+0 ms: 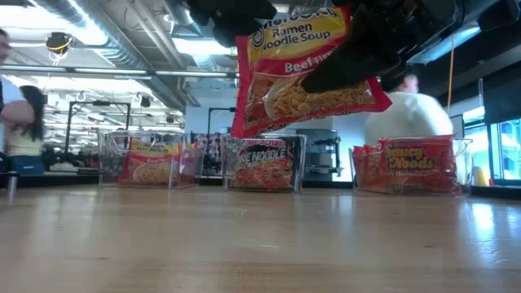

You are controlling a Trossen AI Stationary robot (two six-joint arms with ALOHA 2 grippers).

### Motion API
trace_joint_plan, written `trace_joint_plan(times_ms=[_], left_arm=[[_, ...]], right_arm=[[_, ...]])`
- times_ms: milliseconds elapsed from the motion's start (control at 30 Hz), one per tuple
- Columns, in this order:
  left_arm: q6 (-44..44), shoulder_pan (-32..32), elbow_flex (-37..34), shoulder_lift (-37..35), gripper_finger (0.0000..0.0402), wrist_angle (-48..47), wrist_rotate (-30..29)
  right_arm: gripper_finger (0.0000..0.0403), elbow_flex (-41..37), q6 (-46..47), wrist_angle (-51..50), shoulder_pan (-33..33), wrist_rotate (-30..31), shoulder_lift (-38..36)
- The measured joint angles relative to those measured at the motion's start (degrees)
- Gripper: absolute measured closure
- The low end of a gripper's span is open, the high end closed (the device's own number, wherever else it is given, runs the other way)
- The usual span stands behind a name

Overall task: Sort Maruchan noodles
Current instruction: Put the red noodle pack into the left transparent bin

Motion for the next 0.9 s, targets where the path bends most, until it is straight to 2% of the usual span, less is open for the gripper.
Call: trace_joint_plan(times_ms=[133, 400, 733, 900], left_arm=[[-1.9, 0.0, 8.9, 4.6, 0.0078, -12.6, 4.1], [-1.1, -0.2, 17.9, 12.2, 0.0078, -21.1, 3.9], [-1.0, 0.7, 19.2, 17.5, 0.0079, -22.5, 3.7], [0.0, 0.6, 19.1, 18.5, 0.0112, -22.7, 3.4]], right_arm=[[0.0242, 0.0, 0.0, -0.2, 0.0, 0.0, 0.0], [0.0242, 0.0, 0.1, -0.1, 0.0, 0.0, 0.0], [0.0242, 0.0, 0.1, 0.0, 0.0, 0.0, 0.0], [0.0242, 0.0, 0.0, -0.1, 0.0, -0.3, 0.1]])
